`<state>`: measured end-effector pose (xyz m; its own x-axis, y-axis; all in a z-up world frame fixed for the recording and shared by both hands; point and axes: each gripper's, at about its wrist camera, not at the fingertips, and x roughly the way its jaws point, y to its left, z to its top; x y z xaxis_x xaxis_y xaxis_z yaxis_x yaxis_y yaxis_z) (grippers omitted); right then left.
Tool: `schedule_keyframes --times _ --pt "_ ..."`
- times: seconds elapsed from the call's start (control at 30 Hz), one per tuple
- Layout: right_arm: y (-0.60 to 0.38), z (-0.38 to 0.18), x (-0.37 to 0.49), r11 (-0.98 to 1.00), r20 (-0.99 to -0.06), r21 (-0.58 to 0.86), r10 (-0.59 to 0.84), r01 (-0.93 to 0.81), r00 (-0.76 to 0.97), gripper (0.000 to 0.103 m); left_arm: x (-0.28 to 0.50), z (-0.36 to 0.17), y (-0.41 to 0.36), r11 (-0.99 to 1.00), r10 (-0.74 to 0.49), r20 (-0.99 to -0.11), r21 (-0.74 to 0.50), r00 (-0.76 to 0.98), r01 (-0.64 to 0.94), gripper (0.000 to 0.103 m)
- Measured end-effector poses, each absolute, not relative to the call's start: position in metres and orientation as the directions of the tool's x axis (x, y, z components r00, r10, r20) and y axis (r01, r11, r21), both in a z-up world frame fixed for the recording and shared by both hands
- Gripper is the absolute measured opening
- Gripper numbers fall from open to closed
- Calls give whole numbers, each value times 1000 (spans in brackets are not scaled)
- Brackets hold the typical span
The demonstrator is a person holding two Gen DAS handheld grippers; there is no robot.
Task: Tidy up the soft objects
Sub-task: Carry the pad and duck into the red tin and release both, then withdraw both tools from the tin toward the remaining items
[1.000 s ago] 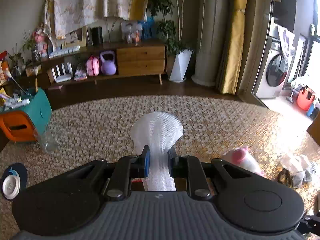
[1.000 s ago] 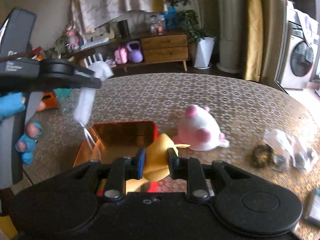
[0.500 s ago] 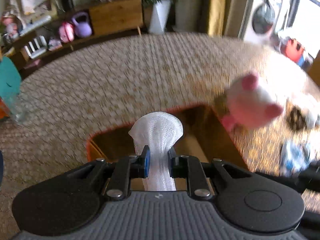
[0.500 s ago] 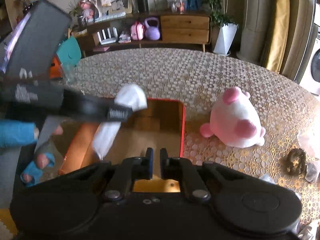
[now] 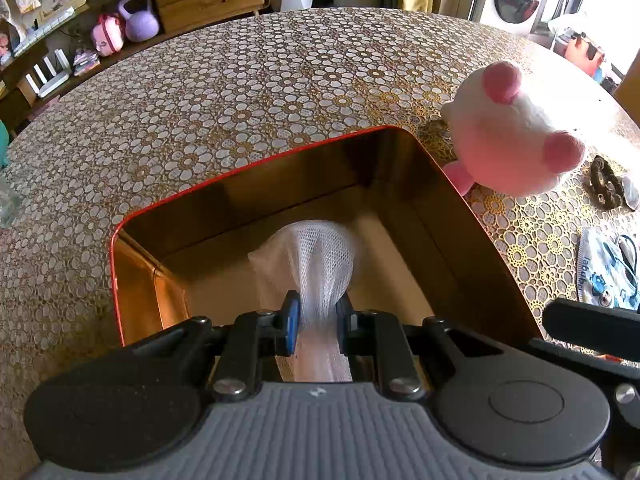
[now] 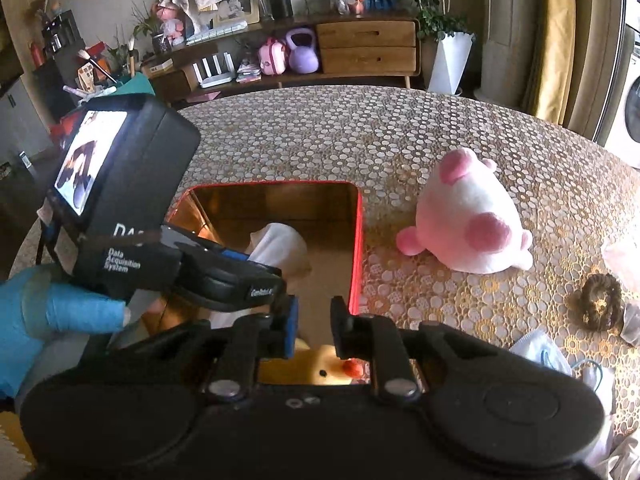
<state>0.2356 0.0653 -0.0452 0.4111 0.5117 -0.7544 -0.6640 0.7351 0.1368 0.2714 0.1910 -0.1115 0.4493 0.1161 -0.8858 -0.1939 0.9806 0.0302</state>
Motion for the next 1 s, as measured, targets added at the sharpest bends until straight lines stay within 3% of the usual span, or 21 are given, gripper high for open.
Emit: schedule_keyframes --times 0.2,0.27,0.3,0.33,1.0 --pt "59 -44 238 740 -750 156 520 -654 408 22 268 -103 195 977 114 -880 15 461 -214 30" --pt "55 -41 237 742 -746 164 524 -650 411 23 266 -100 195 975 118 -880 14 461 -222 43" --pt "53 -39 236 744 -742 166 526 -647 415 26 263 -99 195 974 125 -876 18 467 -227 61" --pt "50 -37 235 747 -738 167 527 -644 421 28 261 -96 194 973 136 -867 26 479 -229 72" --pt "-44 9 208 798 -653 203 542 -567 529 60 202 -14 140 989 73 -763 -27 642 -145 72"
